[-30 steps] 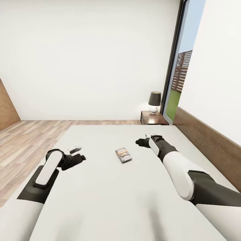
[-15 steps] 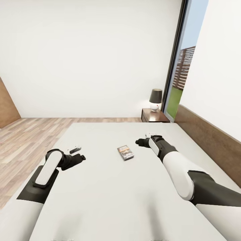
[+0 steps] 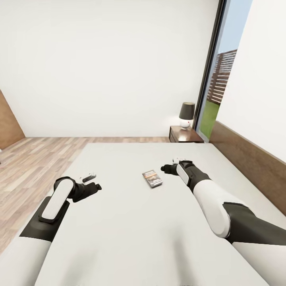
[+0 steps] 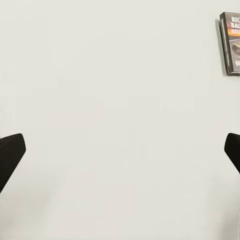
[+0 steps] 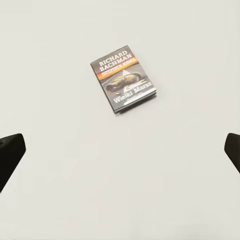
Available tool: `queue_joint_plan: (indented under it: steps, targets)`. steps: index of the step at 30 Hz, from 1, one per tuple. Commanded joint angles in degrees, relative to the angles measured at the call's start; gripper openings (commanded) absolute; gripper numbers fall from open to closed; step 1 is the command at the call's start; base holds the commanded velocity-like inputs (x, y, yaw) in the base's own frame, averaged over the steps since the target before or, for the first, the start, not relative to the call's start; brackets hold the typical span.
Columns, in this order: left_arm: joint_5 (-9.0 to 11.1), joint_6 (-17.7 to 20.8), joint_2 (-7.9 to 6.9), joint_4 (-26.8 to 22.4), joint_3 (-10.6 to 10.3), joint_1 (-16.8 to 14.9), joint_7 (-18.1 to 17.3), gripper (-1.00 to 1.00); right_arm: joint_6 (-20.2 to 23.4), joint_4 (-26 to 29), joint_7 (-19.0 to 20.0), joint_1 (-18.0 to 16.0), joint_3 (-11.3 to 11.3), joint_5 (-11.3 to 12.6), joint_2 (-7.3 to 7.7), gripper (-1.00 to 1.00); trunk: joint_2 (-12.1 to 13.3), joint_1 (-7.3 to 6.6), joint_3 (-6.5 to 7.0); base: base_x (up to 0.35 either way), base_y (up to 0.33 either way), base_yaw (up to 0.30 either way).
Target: In the bedroom, move the book from the bed onto either nightstand, and place the two sandals side by side next to the bed.
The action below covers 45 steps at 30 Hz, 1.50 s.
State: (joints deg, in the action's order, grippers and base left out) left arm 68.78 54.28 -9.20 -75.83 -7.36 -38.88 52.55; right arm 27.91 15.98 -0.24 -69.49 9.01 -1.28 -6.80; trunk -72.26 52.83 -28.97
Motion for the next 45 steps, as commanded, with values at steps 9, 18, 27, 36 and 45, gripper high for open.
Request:
queue_joint_plan:
  steps: [9, 18, 27, 36, 45]
  targets:
    - [0.41, 0.04, 0.22, 0.00, -0.32, 0.02, 0.63, 1.00, 0.24, 0.10, -0.02, -0.03, 0.40, -0.13, -0.05, 1.00, -0.04, 0.00, -0.87, 0.080, 0.065, 0.000]
    - [0.37, 0.03, 0.27, 0.06, -0.16, 0.03, 0.60, 1.00, 0.13, 0.10, -0.02, 0.03, 0.40, -0.13, -0.05, 1.00, -0.04, 0.00, -1.67, 0.016, 0.012, 0.000]
    - [0.43, 0.05, 0.34, 0.07, -0.04, 0.00, 0.60, 1.00, 0.11, 0.13, -0.02, 0.05, 0.40, -0.13, -0.05, 1.00, -0.04, 0.00, -2.47, 0.002, 0.001, 0.000]
    - [0.55, 0.10, 0.47, -0.15, 0.03, -0.02, 0.51, 1.00, 0.10, 0.17, -0.02, 0.06, 0.40, -0.13, -0.05, 1.00, -0.04, 0.00, -3.27, 0.000, 0.000, 0.000]
    - [0.76, 0.23, 0.59, -2.55, -0.01, -0.02, 0.72, 1.00, -0.39, 0.21, 0.01, 0.15, 0.35, -0.15, -0.12, 1.00, -0.04, 0.00, -4.07, 0.000, 0.000, 0.000]
